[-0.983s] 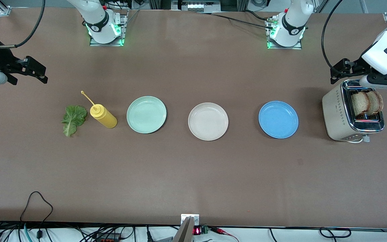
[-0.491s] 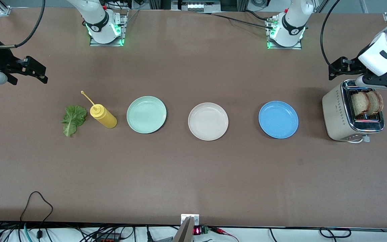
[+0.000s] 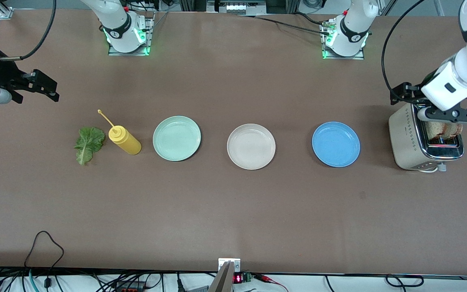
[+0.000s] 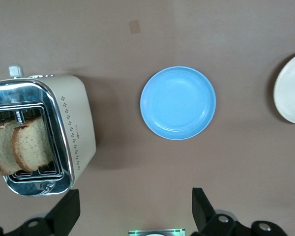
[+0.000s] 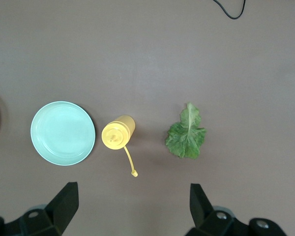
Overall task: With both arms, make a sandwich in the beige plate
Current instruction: 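Lower the left gripper onto a bread slice in the toaster and grasp it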
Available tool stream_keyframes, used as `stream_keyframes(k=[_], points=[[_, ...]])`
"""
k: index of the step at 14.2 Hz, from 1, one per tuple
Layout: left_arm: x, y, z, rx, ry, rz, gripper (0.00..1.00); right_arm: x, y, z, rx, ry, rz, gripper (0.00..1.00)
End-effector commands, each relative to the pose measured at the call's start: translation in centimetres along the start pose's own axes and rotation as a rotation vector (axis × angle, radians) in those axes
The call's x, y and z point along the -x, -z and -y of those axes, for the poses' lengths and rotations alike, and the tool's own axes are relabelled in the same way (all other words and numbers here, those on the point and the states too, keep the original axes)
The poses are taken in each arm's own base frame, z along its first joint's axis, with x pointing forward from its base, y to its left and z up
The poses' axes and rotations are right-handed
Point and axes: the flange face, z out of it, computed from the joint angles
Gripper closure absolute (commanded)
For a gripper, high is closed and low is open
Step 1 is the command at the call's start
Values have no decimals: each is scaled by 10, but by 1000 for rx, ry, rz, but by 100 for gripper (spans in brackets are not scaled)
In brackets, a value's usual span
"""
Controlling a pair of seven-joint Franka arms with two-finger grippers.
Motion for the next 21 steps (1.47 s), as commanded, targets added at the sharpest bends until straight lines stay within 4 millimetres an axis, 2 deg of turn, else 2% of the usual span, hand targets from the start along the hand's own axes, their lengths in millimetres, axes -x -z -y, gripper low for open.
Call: stream_keyframes(k=[1, 5, 8, 10, 13, 16, 18, 21], points=[[-12, -14, 44, -70, 16, 46, 0, -2, -10, 2, -6, 11, 19, 0], [-20, -49, 118, -69, -36, 103, 0, -2, -8, 2, -6, 10, 16, 0], [-15, -79, 153, -43, -68, 114, 0, -1, -7, 2, -6, 10, 14, 0], [-18, -93, 166, -49, -84, 74, 0, -1, -6, 2, -7, 10, 13, 0], [-8, -140, 198, -33, -83, 58, 0, -1, -6, 3, -7, 11, 13, 0], [0, -174, 206, -21, -102, 55, 0, -1, -7, 4, -7, 13, 16, 0], [1, -178, 206, -16, -101, 58, 6, -1, -8, 7, -8, 19, 17, 0], [0, -186, 206, -8, -101, 70, 27, -1, -7, 8, -8, 20, 14, 0]])
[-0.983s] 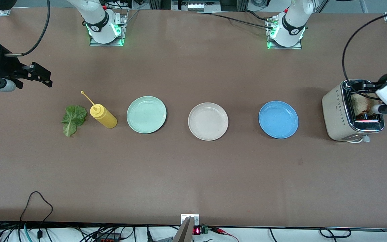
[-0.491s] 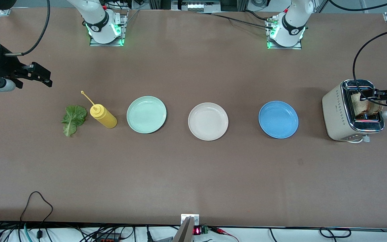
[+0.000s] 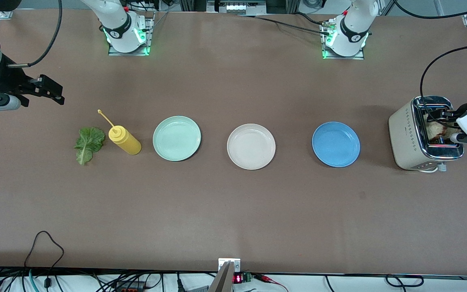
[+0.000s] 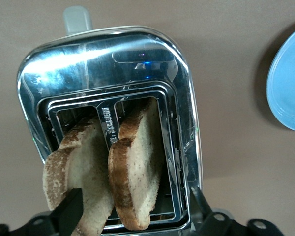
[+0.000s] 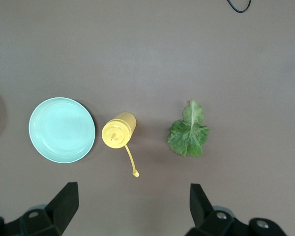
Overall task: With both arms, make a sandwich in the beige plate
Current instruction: 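Lower the left gripper onto a bread slice in the toaster and grasp it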
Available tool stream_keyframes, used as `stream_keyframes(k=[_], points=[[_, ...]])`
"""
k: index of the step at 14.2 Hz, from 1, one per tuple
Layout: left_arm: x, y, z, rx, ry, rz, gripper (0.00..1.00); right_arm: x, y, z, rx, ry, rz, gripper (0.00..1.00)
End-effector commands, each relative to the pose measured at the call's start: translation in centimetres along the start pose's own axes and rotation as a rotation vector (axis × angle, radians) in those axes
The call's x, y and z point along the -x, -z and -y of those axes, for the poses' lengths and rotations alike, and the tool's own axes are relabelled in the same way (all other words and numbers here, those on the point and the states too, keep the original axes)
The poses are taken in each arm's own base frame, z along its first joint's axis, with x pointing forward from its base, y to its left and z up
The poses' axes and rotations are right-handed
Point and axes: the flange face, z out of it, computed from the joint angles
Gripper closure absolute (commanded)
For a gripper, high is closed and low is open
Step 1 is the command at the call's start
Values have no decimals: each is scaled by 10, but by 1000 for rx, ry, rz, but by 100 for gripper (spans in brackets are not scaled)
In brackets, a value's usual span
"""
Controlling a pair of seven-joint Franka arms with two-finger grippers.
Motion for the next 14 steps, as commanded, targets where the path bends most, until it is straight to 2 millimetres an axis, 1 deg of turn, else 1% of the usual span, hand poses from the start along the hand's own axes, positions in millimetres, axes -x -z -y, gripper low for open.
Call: stream_keyframes(k=[1, 2, 3, 4, 6, 9, 10, 12, 13, 14], points=[[0, -7, 2, 6, -19, -2, 33, 3, 4, 3, -7, 10, -8, 0], [-4, -10, 2, 17, -15, -20, 34, 2, 4, 3, -7, 12, -11, 0], [-5, -15, 2, 21, -12, -22, 37, 2, 4, 3, -7, 10, -11, 0], [-8, -20, 3, 26, -13, -16, 43, 3, 4, 2, -7, 9, -9, 0], [-8, -21, 2, 26, -17, -13, 64, 4, 5, 2, -7, 9, -9, 0], [-9, -15, 1, 23, -18, -17, 90, 3, 6, 2, -7, 9, -15, 0], [-9, -14, 1, 23, -20, -17, 95, 3, 6, 3, -7, 10, -17, 0], [-6, -12, 2, 29, -23, -6, 97, 3, 5, 2, -7, 9, -14, 0], [-3, -5, 2, 29, -22, -1, 98, 3, 5, 2, -7, 9, -11, 0], [-1, 10, 1, 30, -19, 6, 98, 4, 5, 1, -7, 9, -11, 0]])
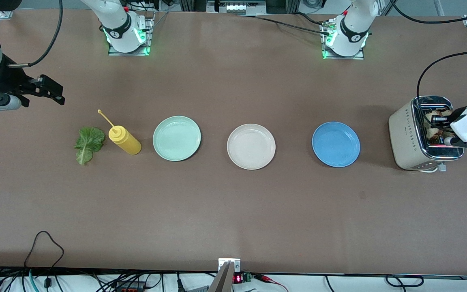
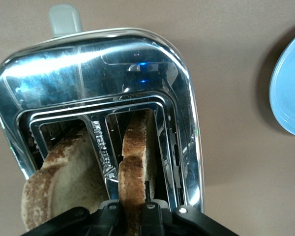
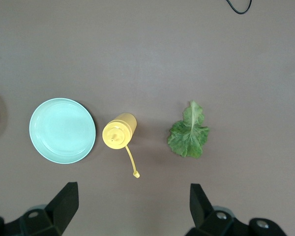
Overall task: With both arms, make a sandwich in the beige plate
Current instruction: 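Lift the bread slice and carry it with the left gripper to the beige plate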
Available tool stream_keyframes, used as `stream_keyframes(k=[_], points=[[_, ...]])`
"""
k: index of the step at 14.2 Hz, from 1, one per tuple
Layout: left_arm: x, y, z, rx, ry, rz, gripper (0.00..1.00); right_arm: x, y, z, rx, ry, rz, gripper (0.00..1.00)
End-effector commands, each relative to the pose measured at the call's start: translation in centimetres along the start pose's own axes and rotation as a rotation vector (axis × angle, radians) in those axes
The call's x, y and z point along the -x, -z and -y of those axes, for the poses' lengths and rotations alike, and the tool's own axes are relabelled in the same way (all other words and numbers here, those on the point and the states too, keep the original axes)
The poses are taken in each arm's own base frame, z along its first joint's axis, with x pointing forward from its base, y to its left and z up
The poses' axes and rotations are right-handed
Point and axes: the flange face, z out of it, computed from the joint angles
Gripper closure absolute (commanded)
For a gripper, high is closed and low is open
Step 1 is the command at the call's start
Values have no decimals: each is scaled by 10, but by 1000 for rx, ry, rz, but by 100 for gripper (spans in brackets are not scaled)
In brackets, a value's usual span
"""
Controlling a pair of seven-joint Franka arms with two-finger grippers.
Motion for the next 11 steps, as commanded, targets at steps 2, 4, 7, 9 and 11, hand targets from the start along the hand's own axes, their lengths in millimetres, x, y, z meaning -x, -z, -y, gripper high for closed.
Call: stream_keyframes(k=[2, 4, 7, 9, 11], points=[[8, 64, -5, 21, -23, 31, 98, 4, 6, 1, -7, 8, -7, 0], [8, 106, -24, 24, -51, 56, 98, 5, 6, 1, -7, 8, -6, 0], [0, 155, -73, 13, -123, 53, 99, 5, 6, 1, -7, 8, -6, 0], [-7, 173, -116, 8, -207, 52, 99, 5, 6, 1, -7, 9, -7, 0], [-17, 171, -169, 30, -298, 67, 99, 5, 6, 1, -7, 9, -7, 0]])
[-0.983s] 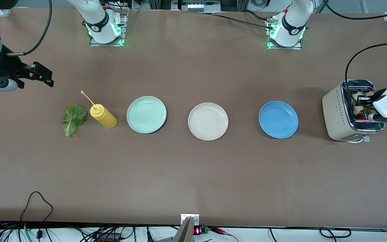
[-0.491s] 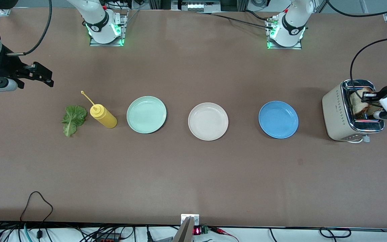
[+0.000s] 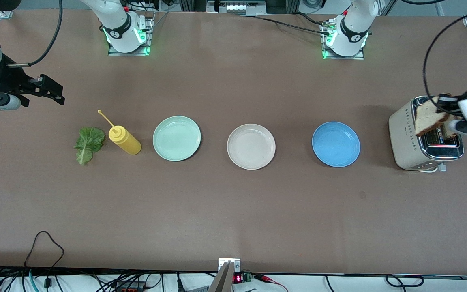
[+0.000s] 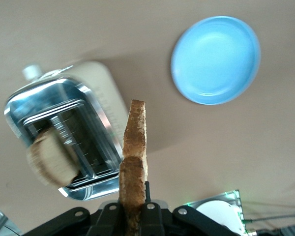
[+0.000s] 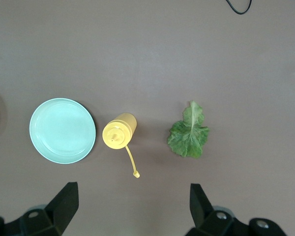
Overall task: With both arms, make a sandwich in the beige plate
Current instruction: 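Lift the bread slice and carry it with the left gripper to the beige plate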
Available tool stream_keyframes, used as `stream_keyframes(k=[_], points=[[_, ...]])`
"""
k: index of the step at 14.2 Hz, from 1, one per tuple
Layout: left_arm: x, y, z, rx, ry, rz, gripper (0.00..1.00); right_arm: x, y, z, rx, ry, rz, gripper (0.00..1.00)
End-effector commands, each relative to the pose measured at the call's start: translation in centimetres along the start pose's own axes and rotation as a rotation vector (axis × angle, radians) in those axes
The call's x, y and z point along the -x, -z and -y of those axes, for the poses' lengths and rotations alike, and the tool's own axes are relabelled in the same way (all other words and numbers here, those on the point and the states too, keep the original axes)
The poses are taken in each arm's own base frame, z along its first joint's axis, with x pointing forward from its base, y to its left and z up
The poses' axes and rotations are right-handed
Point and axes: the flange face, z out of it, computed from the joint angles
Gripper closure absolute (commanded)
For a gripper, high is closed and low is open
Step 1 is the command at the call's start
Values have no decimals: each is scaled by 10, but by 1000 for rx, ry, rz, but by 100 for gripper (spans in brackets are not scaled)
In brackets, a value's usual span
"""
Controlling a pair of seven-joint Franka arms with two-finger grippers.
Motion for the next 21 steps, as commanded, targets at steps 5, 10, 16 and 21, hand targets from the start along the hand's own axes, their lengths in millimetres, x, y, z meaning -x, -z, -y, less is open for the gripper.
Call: stream_keyframes(k=[5, 10, 16, 21], points=[[-99, -80, -99, 425, -38, 80, 99, 5, 6, 1, -7, 9, -6, 0], [-184, -156, -154, 926, 11, -21, 99, 5, 7, -1, -7, 8, -8, 0], [-237, -243, -249, 1083, -76, -277, 100, 5, 7, -1, -7, 8, -8, 0], [-246, -295, -256, 1070, -142, -315, 100, 5, 6, -2, -7, 6, -6, 0]])
